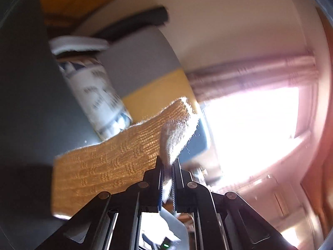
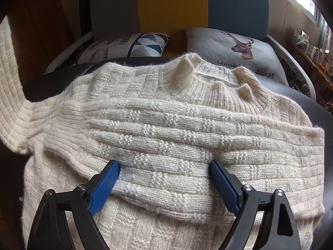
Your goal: Fold clothes
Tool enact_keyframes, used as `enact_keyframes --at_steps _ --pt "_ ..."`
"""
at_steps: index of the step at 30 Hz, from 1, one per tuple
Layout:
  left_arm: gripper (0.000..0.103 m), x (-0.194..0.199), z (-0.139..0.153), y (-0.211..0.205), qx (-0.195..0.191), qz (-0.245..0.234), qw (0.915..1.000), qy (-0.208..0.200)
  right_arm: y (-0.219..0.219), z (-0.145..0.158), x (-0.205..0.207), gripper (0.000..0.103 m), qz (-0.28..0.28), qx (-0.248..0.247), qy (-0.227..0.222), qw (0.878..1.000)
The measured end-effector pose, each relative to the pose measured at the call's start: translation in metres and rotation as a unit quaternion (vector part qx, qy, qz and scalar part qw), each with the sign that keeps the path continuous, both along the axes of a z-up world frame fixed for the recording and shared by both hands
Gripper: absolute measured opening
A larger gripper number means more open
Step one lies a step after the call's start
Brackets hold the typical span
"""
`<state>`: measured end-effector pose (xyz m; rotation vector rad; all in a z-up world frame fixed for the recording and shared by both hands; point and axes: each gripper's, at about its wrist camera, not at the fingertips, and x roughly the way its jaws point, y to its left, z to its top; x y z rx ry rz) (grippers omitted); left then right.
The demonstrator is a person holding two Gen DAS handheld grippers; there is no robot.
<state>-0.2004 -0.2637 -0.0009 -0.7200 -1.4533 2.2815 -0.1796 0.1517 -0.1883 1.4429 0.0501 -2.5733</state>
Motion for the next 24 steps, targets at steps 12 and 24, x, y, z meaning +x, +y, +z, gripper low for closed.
enact_keyframes --at_steps 12,24 --pt "0.007 -0.034 -0.02 0.173 -0.033 -0.148 0.9864 -0.065 0.006 0.0 0.005 0.091 0.014 -0.02 0.02 0.999" --pt "0.007 -0.057 -0.118 0.226 -0.088 -0.192 0.9642 -0.161 0.003 0.004 0.007 0.091 0.026 -0.011 0.021 0.999"
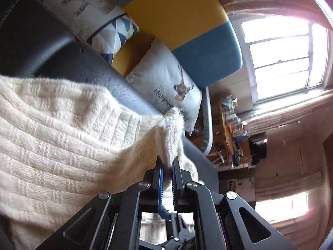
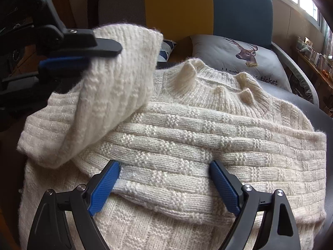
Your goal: Fold clothes
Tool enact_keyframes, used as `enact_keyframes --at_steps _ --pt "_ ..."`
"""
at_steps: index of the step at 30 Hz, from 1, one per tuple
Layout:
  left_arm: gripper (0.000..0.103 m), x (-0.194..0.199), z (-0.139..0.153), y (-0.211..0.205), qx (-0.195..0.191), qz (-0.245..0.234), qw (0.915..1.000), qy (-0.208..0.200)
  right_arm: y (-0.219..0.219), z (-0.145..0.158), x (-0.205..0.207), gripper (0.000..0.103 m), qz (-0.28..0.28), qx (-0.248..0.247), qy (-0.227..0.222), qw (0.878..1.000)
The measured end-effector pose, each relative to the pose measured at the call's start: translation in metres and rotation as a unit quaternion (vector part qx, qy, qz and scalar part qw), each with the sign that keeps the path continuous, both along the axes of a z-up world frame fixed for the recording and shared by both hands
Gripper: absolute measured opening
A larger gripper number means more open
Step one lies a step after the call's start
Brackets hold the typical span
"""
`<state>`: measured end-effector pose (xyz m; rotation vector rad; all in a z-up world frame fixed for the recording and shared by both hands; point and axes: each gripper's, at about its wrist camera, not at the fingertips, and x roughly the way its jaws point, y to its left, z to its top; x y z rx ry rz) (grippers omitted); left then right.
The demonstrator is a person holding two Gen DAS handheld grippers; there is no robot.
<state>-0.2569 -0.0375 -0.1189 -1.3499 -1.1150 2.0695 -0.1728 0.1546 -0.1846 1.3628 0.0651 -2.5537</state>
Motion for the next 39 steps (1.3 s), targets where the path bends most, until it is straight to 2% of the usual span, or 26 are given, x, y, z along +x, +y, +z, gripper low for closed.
enact_keyframes --at_steps 3,6,8,10,12,15,17,20,22,23,24,25,26,28,29,31,32,33,34,35,37,38,39 --pt "0.007 -0.009 -0.012 0.007 -0.003 -0.029 0.9995 -0.013 0.002 0.003 0.0 0.091 0.011 -0.002 -0.009 1.0" --pt "0.011 -0.006 -0.01 0.007 -0.008 -0.035 0.999 -0.027 0.011 0.009 0.006 0.091 0.023 -0.023 -0.018 0.999" --pt "0.015 0.0 -0.002 0.0 -0.001 -0.032 0.9993 -0.018 0.025 0.012 0.01 0.091 0.018 -0.072 -0.026 0.997" --pt "0.022 0.011 0.008 -0.015 0.021 -0.028 0.9993 -0.01 0.041 0.014 0.015 0.091 0.007 -0.132 -0.036 0.991" --pt "0.038 0.027 0.013 -0.037 0.038 -0.018 0.9991 -0.004 0.06 0.014 0.019 0.091 -0.011 -0.203 -0.048 0.978" --pt "0.042 0.053 0.012 -0.08 0.067 0.013 0.9977 0.0 0.084 0.006 0.025 0.091 -0.045 -0.31 -0.064 0.947" --pt "0.042 0.074 0.003 -0.112 0.091 0.045 0.9948 -0.007 0.1 -0.004 0.021 0.091 -0.076 -0.388 -0.078 0.915" --pt "0.042 0.104 -0.02 -0.149 0.123 0.091 0.988 -0.022 0.115 -0.019 0.015 0.091 -0.127 -0.487 -0.094 0.859" --pt "0.042 0.12 -0.036 -0.164 0.144 0.11 0.9829 -0.033 0.118 -0.022 0.013 0.09 -0.14 -0.526 -0.092 0.834" --pt "0.042 0.127 -0.044 -0.169 0.155 0.116 0.9803 -0.039 0.116 -0.024 0.011 0.087 -0.144 -0.539 -0.093 0.825" --pt "0.042 0.132 -0.051 -0.17 0.167 0.118 0.978 -0.043 0.115 -0.025 0.01 0.077 -0.147 -0.552 -0.094 0.816" --pt "0.042 0.136 -0.058 -0.17 0.178 0.12 0.9755 -0.048 0.112 -0.028 0.008 0.069 -0.153 -0.553 -0.097 0.813" --pt "0.042 0.139 -0.064 -0.169 0.189 0.122 0.9731 -0.051 0.109 -0.03 0.007 0.066 -0.158 -0.555 -0.1 0.81" --pt "0.042 0.142 -0.074 -0.165 0.212 0.127 0.9673 -0.057 0.104 -0.036 0.007 0.053 -0.171 -0.548 -0.103 0.813" --pt "0.042 0.143 -0.078 -0.162 0.225 0.127 0.9642 -0.058 0.101 -0.039 0.006 0.051 -0.177 -0.544 -0.105 0.814" --pt "0.042 0.142 -0.083 -0.157 0.236 0.129 0.9609 -0.065 0.095 -0.035 0.005 0.047 -0.159 -0.514 -0.1 0.837" --pt "0.042 0.142 -0.086 -0.155 0.242 0.129 0.9593 -0.068 0.087 -0.029 0.002 0.044 -0.145 -0.474 -0.106 0.862" --pt "0.042 0.142 -0.086 -0.153 0.245 0.126 0.9589 -0.067 0.08 -0.023 -0.001 0.031 -0.129 -0.433 -0.113 0.885" --pt "0.042 0.142 -0.086 -0.151 0.245 0.123 0.9594 -0.068 0.073 -0.016 -0.003 0.012 -0.129 -0.383 -0.117 0.907" --pt "0.042 0.142 -0.086 -0.148 0.244 0.119 0.9598 -0.069 0.068 -0.009 -0.005 0.008 -0.134 -0.35 -0.113 0.92" --pt "0.042 0.144 -0.087 -0.145 0.258 0.121 0.9563 -0.066 0.06 0.005 -0.009 0.006 -0.133 -0.314 -0.097 0.935" --pt "0.042 0.145 -0.087 -0.144 0.267 0.125 0.9535 -0.063 0.056 0.014 -0.011 0.006 -0.128 -0.303 -0.087 0.94" --pt "0.042 0.147 -0.089 -0.147 0.285 0.135 0.9469 -0.06 0.052 0.023 -0.013 0.006 -0.124 -0.292 -0.077 0.945"
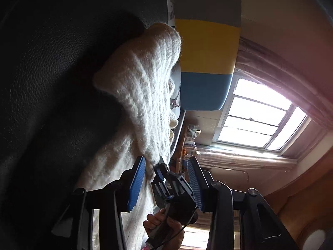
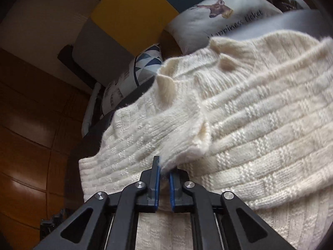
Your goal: Fold clothes
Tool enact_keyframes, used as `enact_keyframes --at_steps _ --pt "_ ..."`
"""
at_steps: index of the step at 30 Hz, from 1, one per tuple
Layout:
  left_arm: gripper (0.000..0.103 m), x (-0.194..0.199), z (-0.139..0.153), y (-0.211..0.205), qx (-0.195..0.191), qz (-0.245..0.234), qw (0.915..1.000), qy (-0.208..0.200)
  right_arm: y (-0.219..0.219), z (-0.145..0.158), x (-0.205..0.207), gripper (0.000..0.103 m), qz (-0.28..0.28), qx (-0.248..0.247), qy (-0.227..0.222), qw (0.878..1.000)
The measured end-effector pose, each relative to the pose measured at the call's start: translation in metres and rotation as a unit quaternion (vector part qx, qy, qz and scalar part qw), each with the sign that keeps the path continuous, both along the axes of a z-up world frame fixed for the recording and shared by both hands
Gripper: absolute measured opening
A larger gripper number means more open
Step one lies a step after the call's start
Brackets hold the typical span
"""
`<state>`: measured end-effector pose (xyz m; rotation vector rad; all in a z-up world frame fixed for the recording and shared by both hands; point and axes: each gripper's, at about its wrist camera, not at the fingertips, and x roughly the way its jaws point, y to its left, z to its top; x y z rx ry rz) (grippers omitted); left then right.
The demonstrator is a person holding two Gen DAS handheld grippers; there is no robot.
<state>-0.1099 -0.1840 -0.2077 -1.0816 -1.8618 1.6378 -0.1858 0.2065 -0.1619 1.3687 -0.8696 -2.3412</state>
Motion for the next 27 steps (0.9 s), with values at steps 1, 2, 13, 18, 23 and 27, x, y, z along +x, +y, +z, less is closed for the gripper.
enact_keyframes --at_steps 1,2,13,18,23,27 --pt "0.042 0.002 -0.001 -0.002 0.018 0.013 0.9998 0.002 -0.003 0.011 -0.002 0.006 0.002 0.006 0.011 1.0" --pt "0.042 0.005 -0.003 -0.005 0.03 0.029 0.9991 0.001 -0.008 0.023 -0.003 0.006 0.009 0.011 0.025 1.0" --pt "0.062 -0.007 -0.011 0.017 0.082 0.06 0.9938 -0.046 -0.014 0.154 -0.014 0.006 0.059 0.067 0.149 0.985" --pt "0.062 -0.029 -0.009 0.03 0.062 0.078 0.9937 -0.053 0.018 0.165 -0.01 0.006 0.034 0.076 0.159 0.984" --pt "0.062 -0.048 -0.014 0.032 0.042 0.097 0.9925 -0.062 0.067 0.149 -0.001 0.006 -0.009 0.086 0.15 0.985" --pt "0.062 -0.051 -0.01 0.026 0.004 0.112 0.9928 -0.044 0.111 0.099 0.01 0.006 -0.051 0.086 0.095 0.99"
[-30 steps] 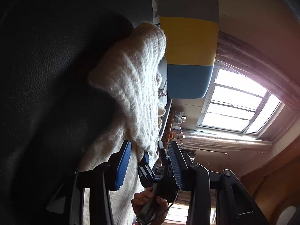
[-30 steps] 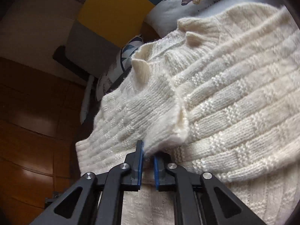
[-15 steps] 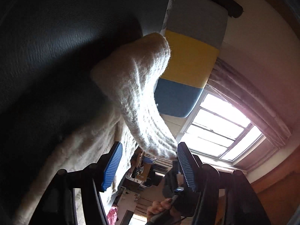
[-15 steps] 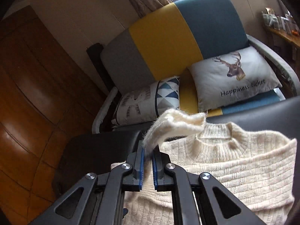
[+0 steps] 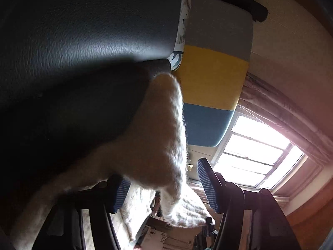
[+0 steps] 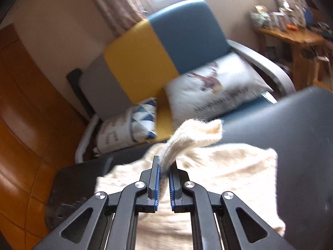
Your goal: Fold clothes
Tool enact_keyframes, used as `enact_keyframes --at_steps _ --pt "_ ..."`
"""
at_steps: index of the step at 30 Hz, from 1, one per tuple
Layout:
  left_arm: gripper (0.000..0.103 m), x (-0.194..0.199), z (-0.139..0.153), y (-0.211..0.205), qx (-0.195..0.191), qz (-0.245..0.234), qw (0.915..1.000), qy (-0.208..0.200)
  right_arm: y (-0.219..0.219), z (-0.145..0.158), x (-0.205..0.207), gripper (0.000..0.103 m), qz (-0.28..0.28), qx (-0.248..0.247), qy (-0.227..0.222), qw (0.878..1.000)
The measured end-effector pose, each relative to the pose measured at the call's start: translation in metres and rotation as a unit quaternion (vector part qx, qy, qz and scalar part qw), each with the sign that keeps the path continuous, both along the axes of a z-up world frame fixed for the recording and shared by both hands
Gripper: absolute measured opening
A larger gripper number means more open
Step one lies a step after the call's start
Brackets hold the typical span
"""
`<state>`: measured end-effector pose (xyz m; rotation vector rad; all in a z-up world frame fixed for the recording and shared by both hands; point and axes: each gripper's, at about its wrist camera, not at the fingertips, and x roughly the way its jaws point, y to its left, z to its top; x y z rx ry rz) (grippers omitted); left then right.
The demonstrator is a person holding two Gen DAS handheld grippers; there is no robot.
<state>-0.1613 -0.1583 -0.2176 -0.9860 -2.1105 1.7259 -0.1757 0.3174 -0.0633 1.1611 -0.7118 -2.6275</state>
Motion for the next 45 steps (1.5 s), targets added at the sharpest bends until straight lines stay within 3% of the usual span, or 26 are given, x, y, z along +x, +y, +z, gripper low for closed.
enact_keyframes --at_steps 4,7,9,12,16,21,23,24,25,27,28,30,33,36,40,42,45 --pt "0.051 0.005 -0.005 -0.003 -0.008 -0.006 0.9999 -0.004 0.032 -0.064 0.01 0.006 -0.039 -0.032 -0.06 0.997" --pt "0.043 0.009 0.0 -0.002 -0.042 -0.015 0.999 0.004 0.046 -0.101 0.014 0.009 -0.055 -0.062 -0.087 0.993" --pt "0.028 0.008 -0.003 -0.002 -0.056 -0.022 0.9982 -0.008 0.054 -0.119 0.019 0.009 -0.062 -0.079 -0.1 0.99" --pt "0.021 0.006 -0.006 0.0 -0.075 -0.039 0.9962 -0.019 0.063 -0.137 0.026 0.01 -0.071 -0.12 -0.1 0.985" --pt "0.021 0.006 -0.009 0.0 -0.086 -0.049 0.9946 -0.03 0.073 -0.145 0.034 0.025 -0.081 -0.191 -0.067 0.976" --pt "0.02 0.007 -0.008 0.003 -0.115 -0.058 0.9914 -0.022 0.071 -0.152 0.037 0.026 -0.092 -0.207 -0.026 0.974" --pt "0.017 0.006 -0.009 0.004 -0.122 -0.061 0.9905 -0.022 0.074 -0.155 0.037 0.027 -0.082 -0.232 -0.026 0.969" --pt "0.016 0.007 -0.012 0.002 -0.123 -0.062 0.9902 -0.023 0.079 -0.16 0.037 0.027 -0.085 -0.27 -0.031 0.959" --pt "0.015 0.007 -0.013 0.001 -0.123 -0.064 0.9901 -0.024 0.083 -0.158 0.038 0.025 -0.099 -0.271 -0.038 0.957" --pt "0.014 0.005 -0.014 0.0 -0.12 -0.067 0.9902 -0.026 0.092 -0.155 0.039 0.019 -0.128 -0.272 -0.051 0.952" --pt "0.014 0.002 -0.014 0.0 -0.119 -0.067 0.9902 -0.027 0.088 -0.143 0.035 0.014 -0.127 -0.213 -0.051 0.967" --pt "0.014 0.004 -0.014 0.002 -0.127 -0.071 0.9889 -0.027 0.078 -0.123 0.023 0.009 -0.107 -0.144 -0.057 0.982" --pt "0.01 -0.005 -0.007 0.007 -0.15 -0.078 0.9853 -0.021 0.065 -0.074 0.02 0.009 -0.075 -0.082 0.011 0.994" --pt "0.01 -0.005 -0.003 0.007 -0.172 -0.079 0.9819 -0.013 0.058 -0.058 0.035 0.009 -0.066 -0.023 0.028 0.997" --pt "0.008 0.0 -0.006 0.005 -0.196 -0.096 0.9758 -0.006 0.07 -0.116 0.045 0.009 -0.086 -0.025 -0.061 0.994" --pt "0.008 0.0 -0.005 0.005 -0.206 -0.104 0.9729 -0.004 0.079 -0.132 0.05 0.007 -0.1 -0.062 -0.059 0.991" --pt "0.007 0.003 0.0 0.004 -0.23 -0.111 0.9667 -0.004 0.077 -0.126 0.054 0.007 -0.107 -0.043 -0.044 0.992"
